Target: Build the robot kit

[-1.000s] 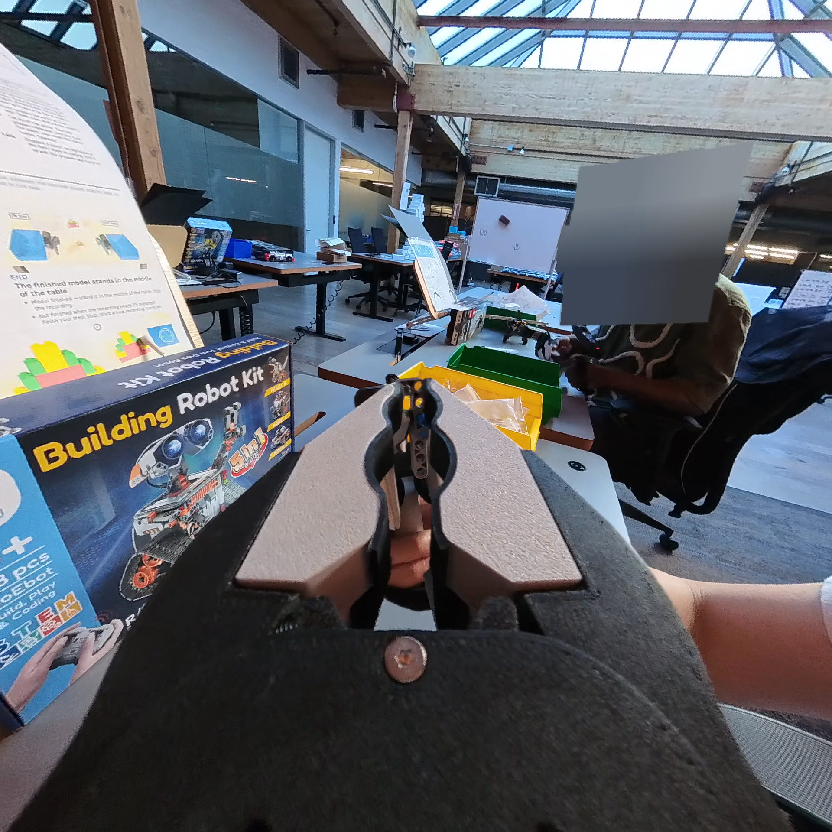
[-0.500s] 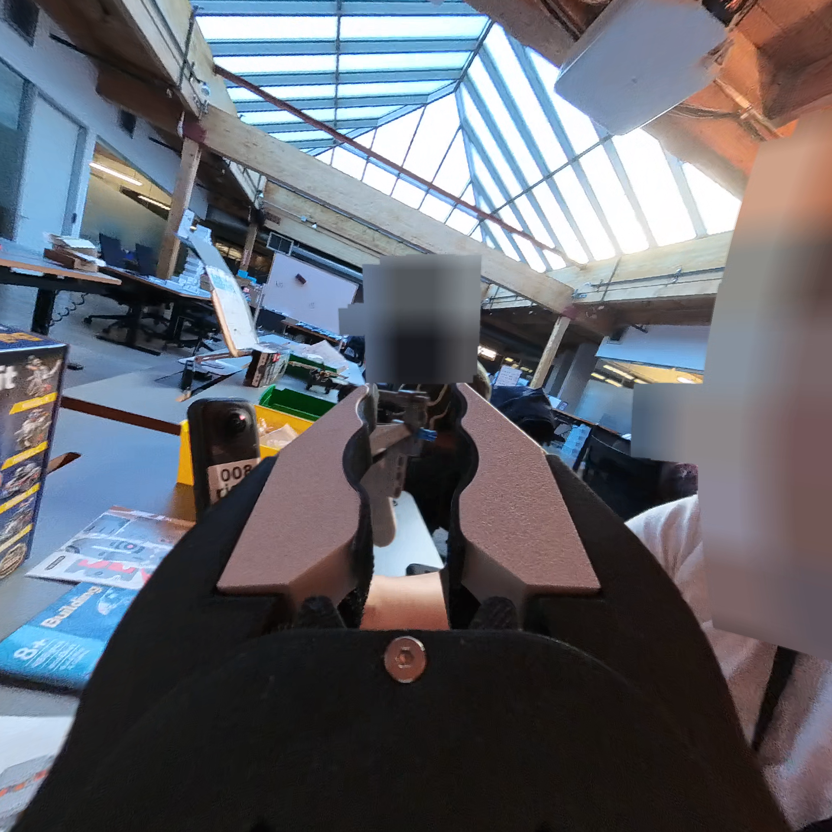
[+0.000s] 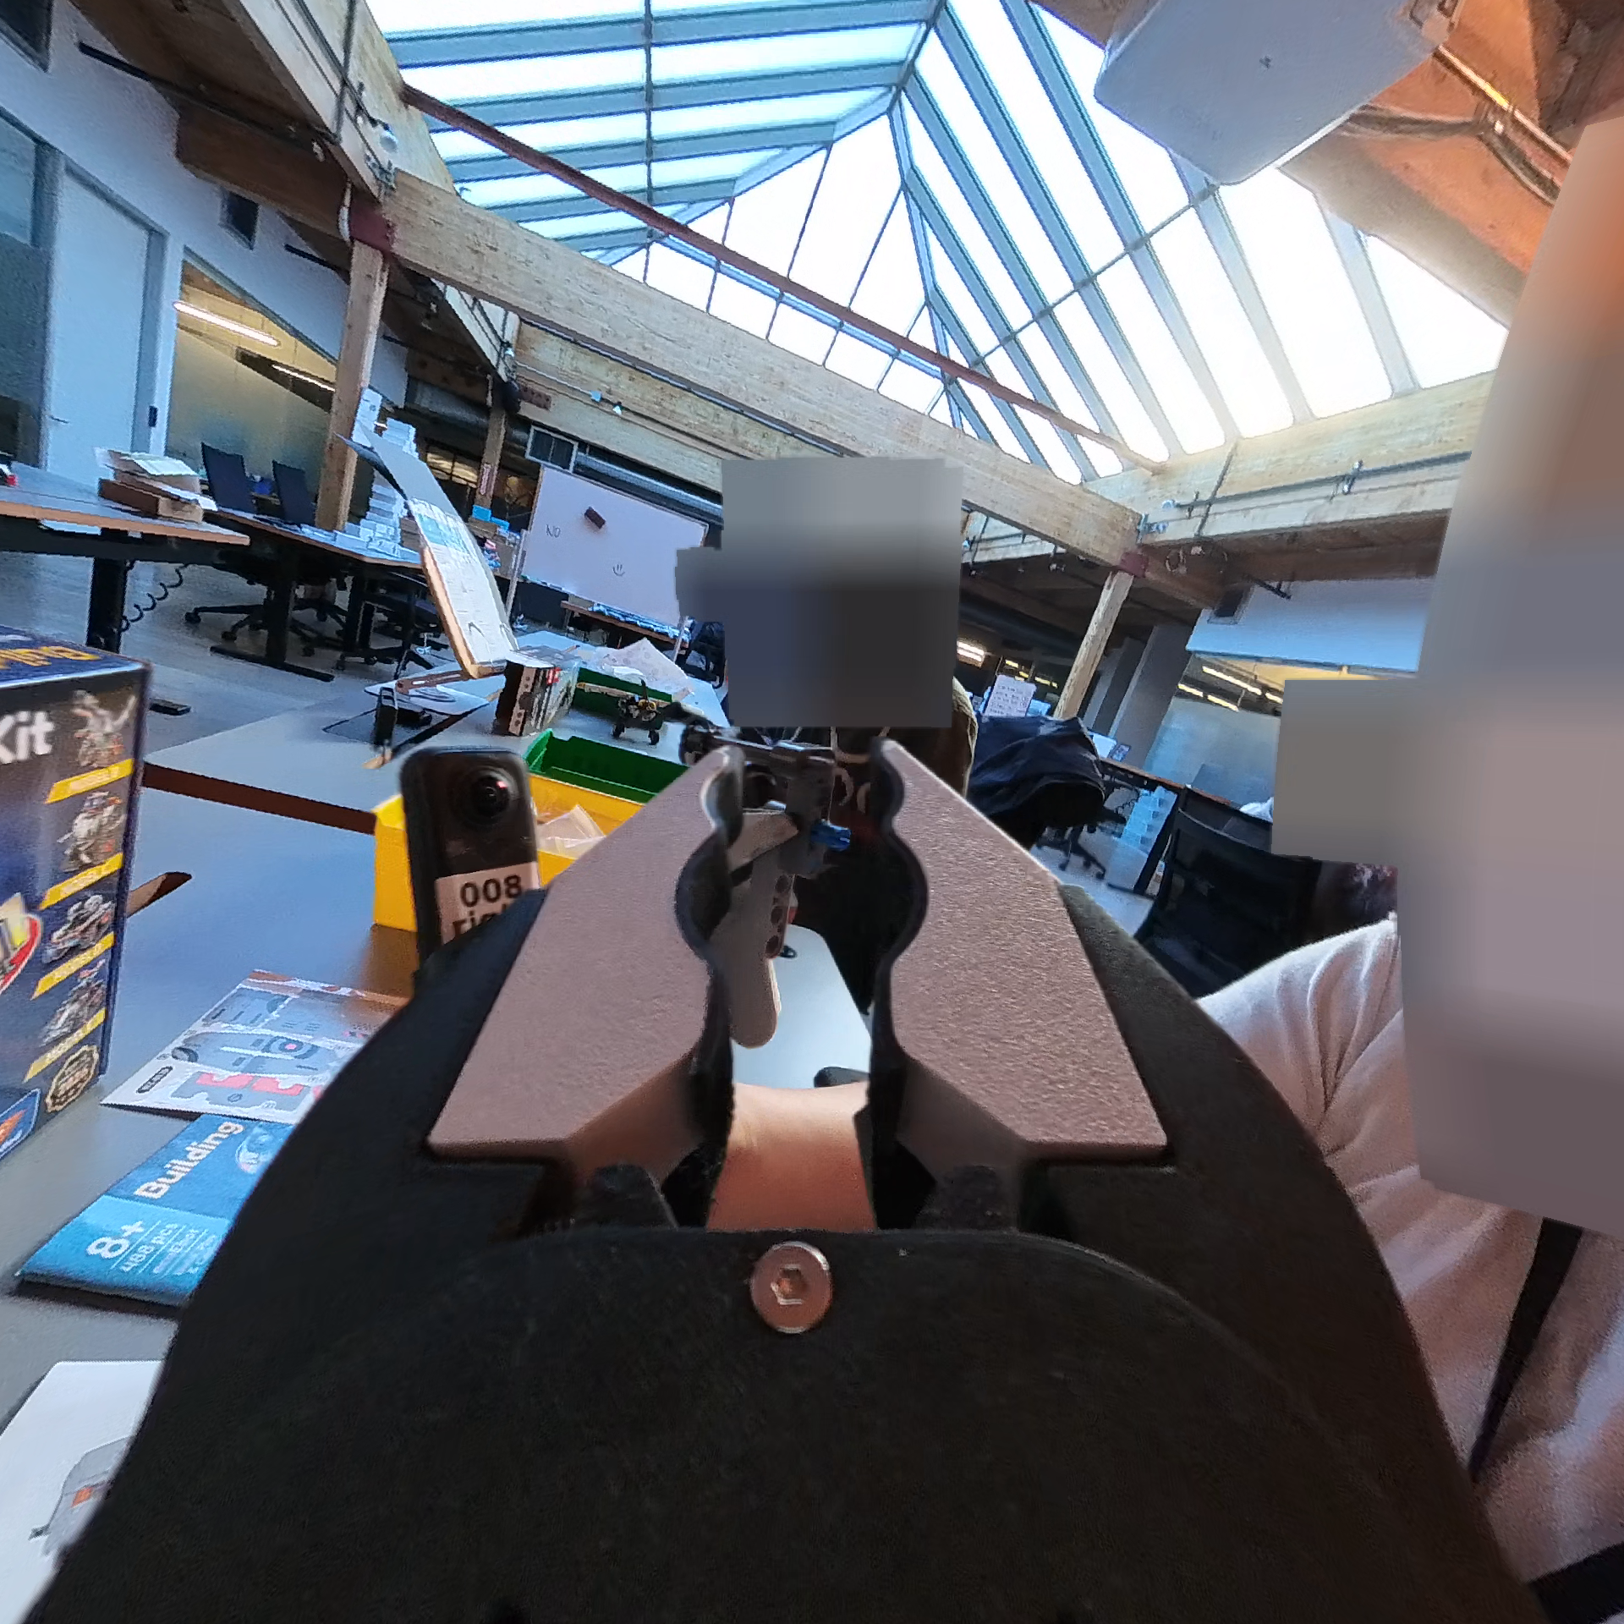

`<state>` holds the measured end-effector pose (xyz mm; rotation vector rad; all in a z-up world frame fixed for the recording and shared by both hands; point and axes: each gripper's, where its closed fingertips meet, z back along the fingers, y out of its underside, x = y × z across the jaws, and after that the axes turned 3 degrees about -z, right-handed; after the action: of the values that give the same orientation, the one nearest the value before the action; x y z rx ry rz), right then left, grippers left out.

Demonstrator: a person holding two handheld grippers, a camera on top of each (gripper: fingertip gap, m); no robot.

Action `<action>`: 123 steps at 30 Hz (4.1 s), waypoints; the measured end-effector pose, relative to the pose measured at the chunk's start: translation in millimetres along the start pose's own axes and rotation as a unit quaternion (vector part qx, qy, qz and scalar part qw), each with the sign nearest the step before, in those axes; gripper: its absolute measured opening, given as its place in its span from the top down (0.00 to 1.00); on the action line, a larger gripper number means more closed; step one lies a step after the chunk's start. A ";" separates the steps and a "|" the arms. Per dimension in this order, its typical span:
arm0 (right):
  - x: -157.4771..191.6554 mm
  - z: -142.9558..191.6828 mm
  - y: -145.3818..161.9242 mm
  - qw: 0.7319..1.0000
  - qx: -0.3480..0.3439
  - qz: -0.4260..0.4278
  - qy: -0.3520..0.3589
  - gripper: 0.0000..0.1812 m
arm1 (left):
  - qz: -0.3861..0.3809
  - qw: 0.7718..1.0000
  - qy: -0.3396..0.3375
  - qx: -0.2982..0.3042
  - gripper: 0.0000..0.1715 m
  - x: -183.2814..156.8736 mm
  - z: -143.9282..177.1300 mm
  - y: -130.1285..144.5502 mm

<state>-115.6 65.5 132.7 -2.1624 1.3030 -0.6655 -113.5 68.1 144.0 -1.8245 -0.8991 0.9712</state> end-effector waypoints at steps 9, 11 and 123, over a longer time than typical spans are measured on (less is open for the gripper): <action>-32.5 6.3 -8.4 0.940 0.075 0.248 0.221 0.97 | -0.090 0.987 -0.126 0.033 0.80 19.9 18.1 -9.7; -29.8 2.7 -10.6 0.930 0.068 0.283 0.226 0.97 | -0.134 0.979 -0.148 0.046 0.85 20.9 16.7 -8.6; 29.1 59.2 35.5 0.580 0.637 0.318 0.396 0.97 | -0.251 0.945 -0.026 0.207 0.86 -0.7 -32.3 100.3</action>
<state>-88.1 36.0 69.6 -0.1097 1.1378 -1.6168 -66.2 19.0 63.7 -1.1415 -1.0349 0.8034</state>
